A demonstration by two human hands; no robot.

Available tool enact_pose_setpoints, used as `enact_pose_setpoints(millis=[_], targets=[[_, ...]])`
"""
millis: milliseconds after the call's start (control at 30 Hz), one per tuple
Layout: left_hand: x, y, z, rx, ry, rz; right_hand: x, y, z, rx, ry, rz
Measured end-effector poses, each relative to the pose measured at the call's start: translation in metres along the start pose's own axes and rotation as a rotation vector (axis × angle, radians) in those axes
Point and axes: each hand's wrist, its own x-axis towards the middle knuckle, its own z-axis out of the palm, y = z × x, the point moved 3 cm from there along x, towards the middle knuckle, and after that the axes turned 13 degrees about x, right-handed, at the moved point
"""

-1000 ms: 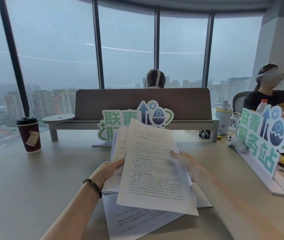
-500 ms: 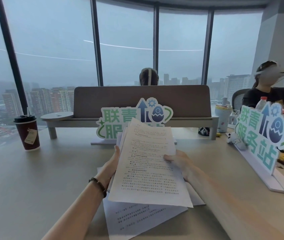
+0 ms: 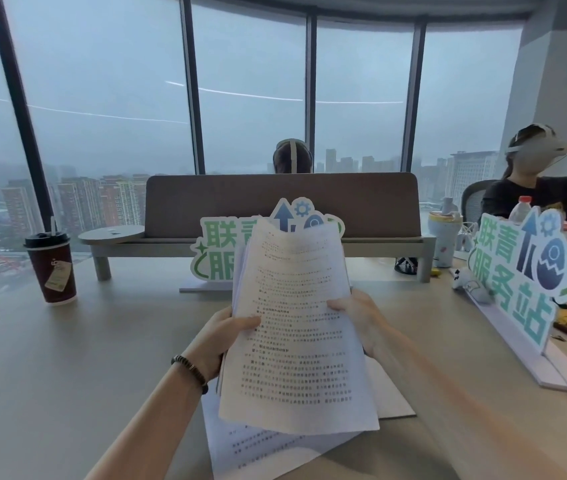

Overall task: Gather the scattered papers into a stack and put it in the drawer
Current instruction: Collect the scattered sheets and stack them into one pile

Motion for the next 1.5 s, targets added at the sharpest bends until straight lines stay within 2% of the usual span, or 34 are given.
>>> enact_pose_setpoints(millis=[267,367,467,667,900,1033,1167,1267,1367,1500], targets=[[-0.014,0.050,0.002,-0.054,0.182,0.347,-0.022,-0.056,0.021,-0.060,-0.045,-0.477],[-0.015,0.053,0.003,-0.044,0.218,0.436,-0.028,-0.063,0.026,-0.069,-0.039,-0.592],[-0.014,0.047,0.007,-0.069,0.248,0.466,-0.027,-0.056,0.027,-0.055,-0.026,-0.620],[-0.014,0.032,0.010,-0.118,0.253,0.386,-0.023,-0.035,0.023,-0.117,-0.003,-0.537],[-0.015,0.032,0.010,-0.129,0.243,0.365,-0.022,-0.077,0.022,-0.173,0.019,-0.654],[-0.015,0.032,0.012,-0.122,0.255,0.376,-0.033,-0.128,0.038,-0.425,0.080,-0.865],[-0.014,0.033,0.013,-0.112,0.250,0.384,-0.050,-0.170,0.063,-1.049,0.291,-1.201],[-0.015,0.034,0.013,-0.119,0.236,0.393,-0.058,-0.183,0.088,-1.456,0.284,-1.380],[-0.016,0.033,0.013,-0.132,0.225,0.394,-0.060,-0.184,0.109,-1.630,0.147,-1.402],[-0.016,0.033,0.013,-0.140,0.222,0.391,-0.052,-0.178,0.119,-1.640,0.049,-1.271]])
